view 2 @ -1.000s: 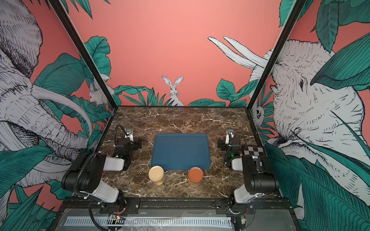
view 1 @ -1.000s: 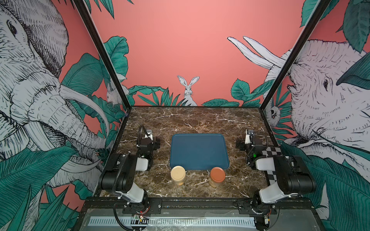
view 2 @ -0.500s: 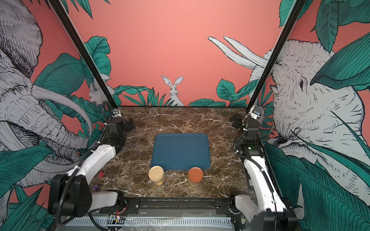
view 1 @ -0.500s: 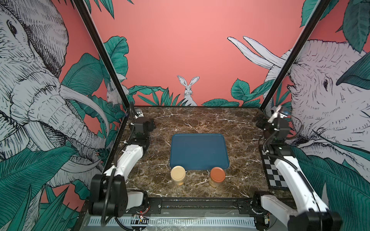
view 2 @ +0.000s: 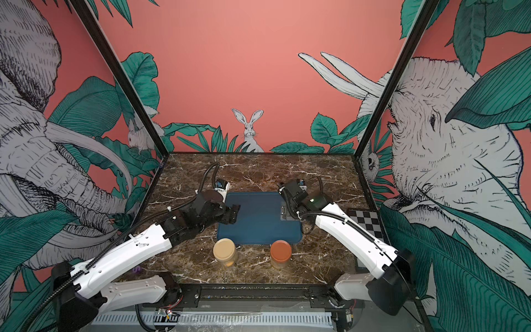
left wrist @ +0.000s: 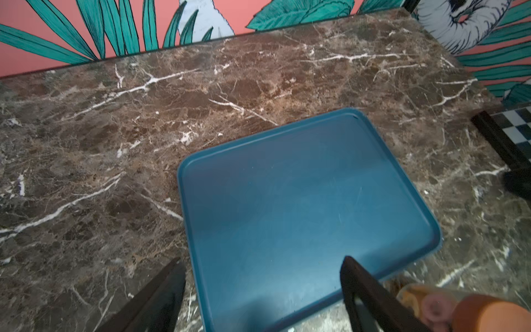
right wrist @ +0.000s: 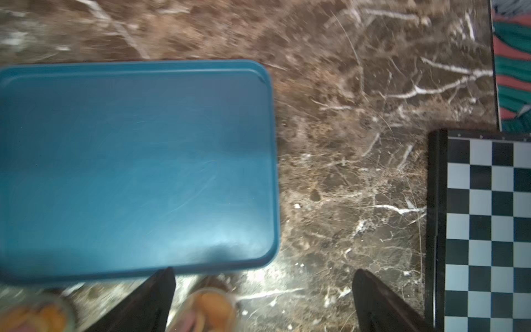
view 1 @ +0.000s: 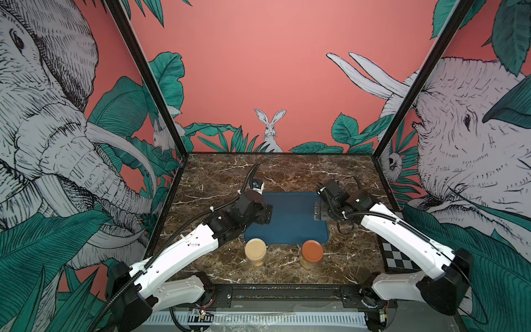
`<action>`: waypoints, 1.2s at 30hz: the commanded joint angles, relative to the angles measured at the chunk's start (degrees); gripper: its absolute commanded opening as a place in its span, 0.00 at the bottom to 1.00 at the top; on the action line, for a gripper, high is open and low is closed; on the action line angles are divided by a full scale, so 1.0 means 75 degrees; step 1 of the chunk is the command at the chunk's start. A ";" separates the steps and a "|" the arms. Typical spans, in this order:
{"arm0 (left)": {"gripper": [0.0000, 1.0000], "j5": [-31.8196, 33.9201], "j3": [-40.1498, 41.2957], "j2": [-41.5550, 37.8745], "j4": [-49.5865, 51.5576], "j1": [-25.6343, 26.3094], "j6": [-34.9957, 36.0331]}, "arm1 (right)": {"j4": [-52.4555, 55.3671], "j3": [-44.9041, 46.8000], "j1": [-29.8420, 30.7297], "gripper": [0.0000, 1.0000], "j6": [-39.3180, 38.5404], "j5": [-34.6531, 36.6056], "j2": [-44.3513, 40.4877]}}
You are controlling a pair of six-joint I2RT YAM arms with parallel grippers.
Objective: Pour the cookies out of the jar
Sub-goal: Pick up the jar from the center of the board.
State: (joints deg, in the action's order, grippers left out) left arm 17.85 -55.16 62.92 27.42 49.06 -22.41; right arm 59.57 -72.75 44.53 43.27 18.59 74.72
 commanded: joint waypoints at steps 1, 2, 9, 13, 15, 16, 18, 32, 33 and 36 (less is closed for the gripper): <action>0.88 -0.0359 0.0010 -0.0439 0.0717 -0.0020 -0.0329 | 0.1099 -0.0656 0.1071 0.99 0.0624 0.0192 0.0281; 0.89 -0.0384 0.0065 -0.0482 0.0758 -0.0024 -0.0444 | 0.1163 -0.0693 0.1326 0.99 0.0723 0.0202 0.0397; 0.92 -0.0694 0.0024 -0.0007 0.1350 -0.0030 -0.1427 | 0.0336 0.0123 0.2344 0.99 0.1396 -0.0461 0.0702; 0.92 -0.0712 -0.0027 -0.0042 0.1388 -0.0036 -0.1616 | 0.0108 0.0601 0.2406 0.99 0.1574 -0.0815 0.0659; 0.92 -0.0647 -0.0052 -0.0094 0.1423 -0.0036 -0.1617 | -0.0037 0.0924 0.2438 0.99 0.1697 -0.0853 0.0524; 0.92 -0.0601 -0.0089 -0.0112 0.1458 -0.0037 -0.1617 | -0.0153 0.1116 0.2446 0.99 0.1768 -0.0881 0.0439; 0.93 -0.0535 -0.0143 -0.0136 0.1546 -0.0037 -0.1628 | -0.0291 0.1345 0.2450 0.99 0.1824 -0.1042 0.0368; 0.95 -0.0422 0.0100 -0.0424 0.1478 -0.0036 -0.1852 | 0.0131 0.1462 0.2907 0.99 0.2154 -0.0998 0.0811; 0.96 -0.0444 0.0122 -0.0436 0.1499 -0.0037 -0.1842 | 0.0143 0.1457 0.2941 0.99 0.2197 -0.1001 0.0833; 0.99 -0.0452 0.0219 -0.0490 0.1417 -0.0039 -0.1805 | 0.0104 0.1513 0.3024 0.99 0.2298 -0.0987 0.0886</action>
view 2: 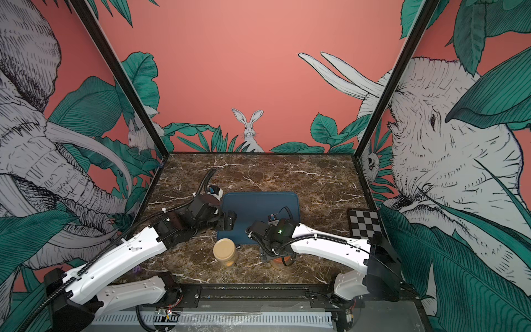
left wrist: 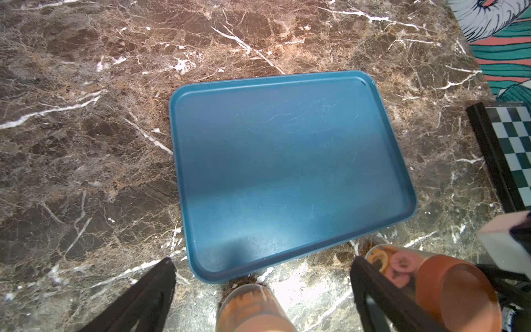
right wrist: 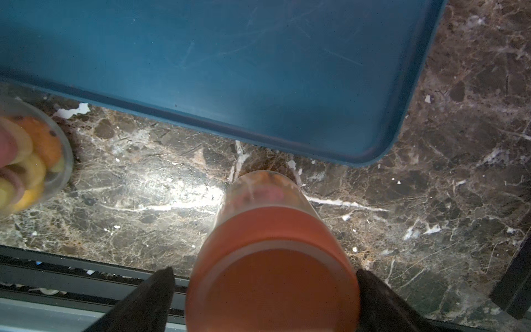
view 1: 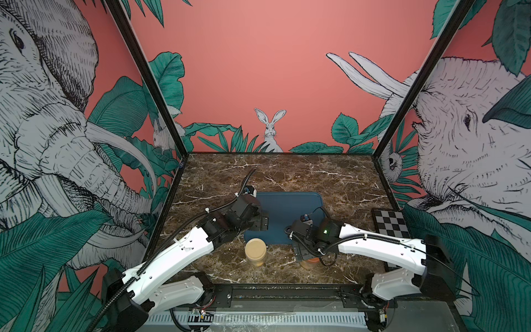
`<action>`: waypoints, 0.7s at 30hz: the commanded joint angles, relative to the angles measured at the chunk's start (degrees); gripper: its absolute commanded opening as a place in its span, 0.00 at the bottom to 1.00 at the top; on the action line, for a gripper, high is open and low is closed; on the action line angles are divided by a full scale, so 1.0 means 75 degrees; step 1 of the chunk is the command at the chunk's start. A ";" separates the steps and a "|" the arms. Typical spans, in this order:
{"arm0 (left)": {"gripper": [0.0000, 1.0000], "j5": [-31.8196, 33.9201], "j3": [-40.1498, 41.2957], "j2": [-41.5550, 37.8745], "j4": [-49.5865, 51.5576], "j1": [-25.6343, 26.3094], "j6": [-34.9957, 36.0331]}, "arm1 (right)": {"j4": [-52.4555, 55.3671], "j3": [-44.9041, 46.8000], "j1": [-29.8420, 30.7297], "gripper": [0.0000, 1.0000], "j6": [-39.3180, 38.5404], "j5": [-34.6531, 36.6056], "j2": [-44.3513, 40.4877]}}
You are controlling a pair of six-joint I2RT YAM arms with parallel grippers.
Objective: Pour the cookies out of the jar
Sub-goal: Pick up the jar from the center of the board.
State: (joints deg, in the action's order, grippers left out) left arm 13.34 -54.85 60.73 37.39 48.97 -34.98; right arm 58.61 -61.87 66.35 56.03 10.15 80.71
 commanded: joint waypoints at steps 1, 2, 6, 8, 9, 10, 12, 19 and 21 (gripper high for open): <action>0.99 0.0134 0.0193 -0.0201 0.0080 -0.0037 -0.0113 | 0.0223 0.0100 0.0119 0.99 0.0645 0.0141 0.0109; 0.99 0.0114 0.0206 -0.0199 0.0078 -0.0037 -0.0115 | 0.0239 0.0140 0.0119 0.99 0.0692 0.0135 0.0117; 0.99 -0.0017 0.0250 -0.0197 0.0014 -0.0037 -0.0072 | 0.0239 0.0298 0.0145 0.99 0.0857 0.0170 0.0073; 0.99 -0.0033 0.0291 -0.0187 -0.0014 -0.0037 -0.0050 | 0.0177 0.0384 0.0142 0.99 0.0898 0.0170 0.0060; 0.99 -0.0045 0.0301 -0.0174 -0.0016 -0.0037 -0.0047 | 0.0178 0.0420 0.0136 0.99 0.0935 0.0170 0.0061; 0.99 -0.0056 0.0327 -0.0175 -0.0029 -0.0037 -0.0047 | 0.0166 0.0438 0.0142 0.99 0.0946 0.0170 0.0064; 0.99 -0.0089 0.0369 -0.0158 -0.0078 -0.0034 -0.0037 | 0.0125 0.0482 0.0147 0.98 0.0969 0.0171 0.0062; 0.99 -0.0144 0.0516 -0.0146 -0.0206 -0.0037 -0.0017 | 0.0131 0.0387 0.0142 0.98 0.0856 0.0240 0.0229; 0.99 -0.0170 0.0537 -0.0150 -0.0220 -0.0037 -0.0001 | 0.0156 0.0348 0.0142 0.95 0.0858 0.0217 0.0260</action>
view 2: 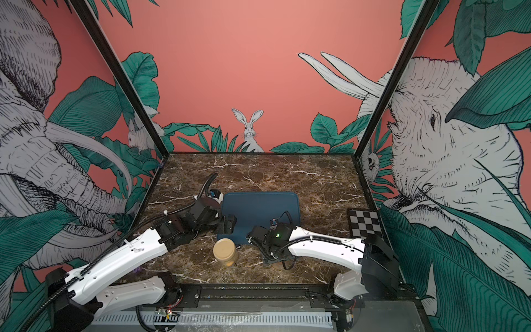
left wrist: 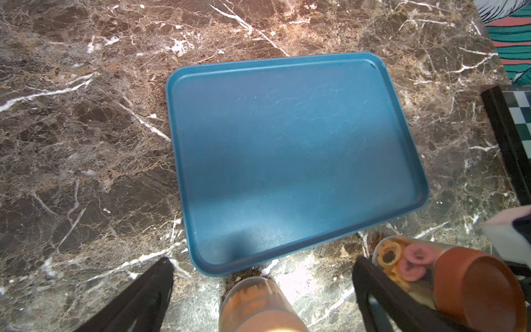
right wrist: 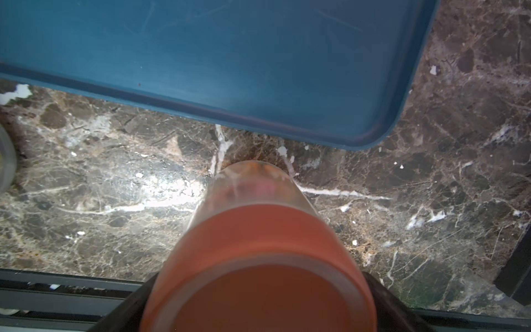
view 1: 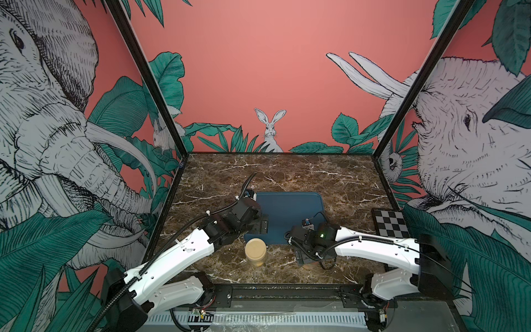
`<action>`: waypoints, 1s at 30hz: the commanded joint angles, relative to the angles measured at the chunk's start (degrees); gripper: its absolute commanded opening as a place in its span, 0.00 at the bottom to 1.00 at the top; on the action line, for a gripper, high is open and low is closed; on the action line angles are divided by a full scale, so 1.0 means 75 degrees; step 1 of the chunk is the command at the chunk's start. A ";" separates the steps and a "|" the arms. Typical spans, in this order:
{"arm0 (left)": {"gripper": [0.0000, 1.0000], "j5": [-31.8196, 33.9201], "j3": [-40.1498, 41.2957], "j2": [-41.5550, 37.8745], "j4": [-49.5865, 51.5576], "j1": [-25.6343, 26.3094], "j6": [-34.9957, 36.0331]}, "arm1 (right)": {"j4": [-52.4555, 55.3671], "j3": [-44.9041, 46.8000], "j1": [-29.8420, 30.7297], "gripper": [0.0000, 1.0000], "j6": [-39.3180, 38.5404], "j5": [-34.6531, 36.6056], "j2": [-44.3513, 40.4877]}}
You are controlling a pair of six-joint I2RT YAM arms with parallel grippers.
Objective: Pour the cookies out of the jar
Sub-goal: Pick up the jar from the center of the board.
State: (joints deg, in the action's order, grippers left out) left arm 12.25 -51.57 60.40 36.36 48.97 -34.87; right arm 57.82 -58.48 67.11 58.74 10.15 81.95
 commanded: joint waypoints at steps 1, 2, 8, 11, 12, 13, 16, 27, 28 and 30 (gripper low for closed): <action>0.99 -0.0025 0.0099 -0.0105 -0.0074 -0.0037 -0.0003 | 0.0289 -0.0107 0.0043 0.92 0.0528 0.0217 0.0085; 0.99 -0.0014 0.0094 -0.0102 -0.0067 -0.0037 0.0014 | 0.0310 -0.0102 0.0040 0.90 0.0544 0.0214 0.0068; 0.99 -0.0048 0.0082 -0.0097 -0.0091 -0.0037 0.0068 | 0.0455 -0.0164 0.0088 0.53 0.0557 0.0173 -0.0112; 0.99 -0.0074 0.0026 -0.0099 -0.0115 -0.0037 0.0114 | 0.0771 -0.0551 0.0215 0.33 0.0439 0.0255 -0.0220; 0.99 -0.0056 -0.0034 -0.0080 -0.0114 -0.0037 0.0142 | 0.0890 -0.0714 0.0262 0.25 0.0398 0.0317 -0.0300; 0.99 -0.0042 -0.0086 -0.0052 -0.0108 -0.0037 0.0187 | 0.1006 -0.0832 0.0282 0.18 0.0395 0.0364 -0.0403; 0.99 0.0053 -0.0390 0.0097 0.0055 -0.0069 0.0316 | 0.1269 -0.1157 0.0292 0.05 0.0458 0.0512 -0.0780; 0.99 -0.0990 -0.1009 0.0207 -0.1174 -0.0365 0.1758 | 0.1310 -0.2986 -0.0997 0.02 -0.0576 0.0109 -0.1282; 0.98 -0.1191 -0.0946 0.0160 -0.1503 -0.0365 0.1911 | 0.1118 -0.3065 -0.1231 0.02 -0.0713 -0.0165 -0.1299; 0.99 -0.1697 -0.0746 0.0092 -0.2169 -0.0365 0.2249 | 0.0739 -0.3240 -0.1754 0.01 -0.0951 -0.0875 -0.1315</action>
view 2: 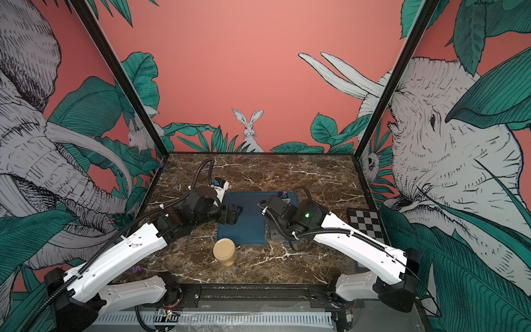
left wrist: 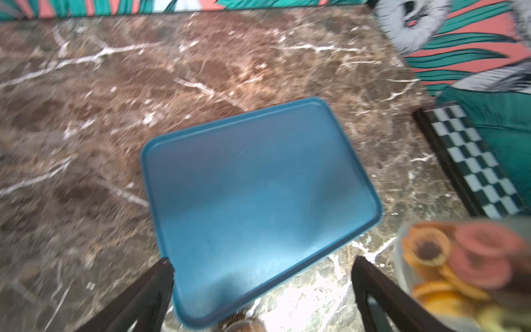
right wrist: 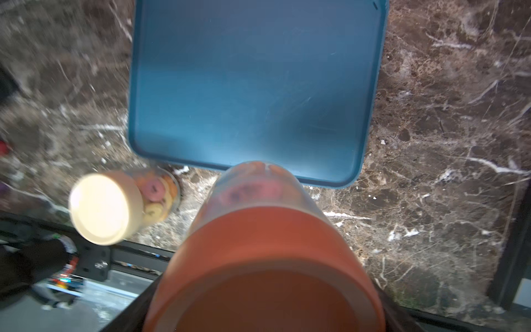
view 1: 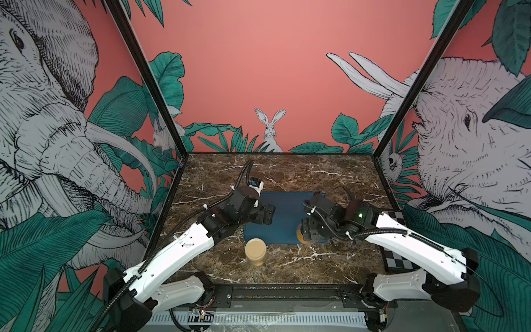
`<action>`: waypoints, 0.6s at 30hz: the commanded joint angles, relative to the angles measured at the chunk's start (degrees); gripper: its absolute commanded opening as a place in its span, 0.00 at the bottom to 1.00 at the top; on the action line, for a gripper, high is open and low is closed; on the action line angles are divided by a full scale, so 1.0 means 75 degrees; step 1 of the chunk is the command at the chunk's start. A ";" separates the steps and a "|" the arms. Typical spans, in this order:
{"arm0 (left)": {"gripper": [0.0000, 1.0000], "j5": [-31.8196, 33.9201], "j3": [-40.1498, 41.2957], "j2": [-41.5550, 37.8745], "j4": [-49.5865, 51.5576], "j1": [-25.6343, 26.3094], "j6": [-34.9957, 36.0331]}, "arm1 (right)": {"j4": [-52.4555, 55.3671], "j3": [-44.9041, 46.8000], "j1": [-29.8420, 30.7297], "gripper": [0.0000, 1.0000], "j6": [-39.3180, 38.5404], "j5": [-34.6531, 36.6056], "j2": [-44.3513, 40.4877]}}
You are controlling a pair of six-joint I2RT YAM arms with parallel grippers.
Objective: Pour the cookies out of the jar
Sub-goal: Pick up the jar from the center of the board.
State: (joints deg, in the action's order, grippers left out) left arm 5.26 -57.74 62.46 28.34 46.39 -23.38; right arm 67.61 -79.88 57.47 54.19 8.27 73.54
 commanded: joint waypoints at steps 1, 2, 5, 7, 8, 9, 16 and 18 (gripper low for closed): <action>0.99 -0.1091 0.0183 -0.0194 -0.1418 -0.0014 0.0867 | -0.0716 -0.0480 -0.0656 0.01 -0.0456 -0.0890 -0.0186; 0.98 -0.1508 0.0369 -0.0200 -0.1819 -0.0021 0.1052 | -0.0852 -0.0592 -0.0853 0.01 -0.0605 -0.1212 -0.0151; 0.96 -0.2522 0.0956 -0.0055 -0.3053 0.0066 0.1321 | -0.0952 -0.1032 -0.1287 0.01 -0.0986 -0.1934 0.0097; 0.95 -0.2877 0.1079 0.0106 -0.3389 0.0322 0.1672 | -0.0834 -0.1351 -0.1419 0.01 -0.1132 -0.2069 0.0262; 0.96 -0.2996 0.1102 0.0182 -0.3481 0.0463 0.1883 | -0.0784 -0.1479 -0.1482 0.01 -0.1225 -0.2158 0.0332; 0.99 -0.3124 0.1134 0.0274 -0.3578 0.0584 0.2068 | -0.0786 -0.1554 -0.1559 0.01 -0.1308 -0.2293 0.0377; 0.99 -0.3786 0.1654 0.0442 -0.4636 0.0811 0.3031 | -0.1416 -0.1506 -0.1813 0.00 -0.1696 -0.3699 0.0616; 0.99 -0.3715 0.1731 0.0519 -0.4797 0.0811 0.3258 | -0.1721 -0.1423 -0.1809 0.00 -0.1764 -0.4089 0.0623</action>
State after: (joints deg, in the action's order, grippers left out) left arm -19.53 -45.71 66.24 -1.26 52.18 -4.27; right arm 63.13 -89.27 43.83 43.07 -14.83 78.65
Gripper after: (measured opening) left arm 0.995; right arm 0.856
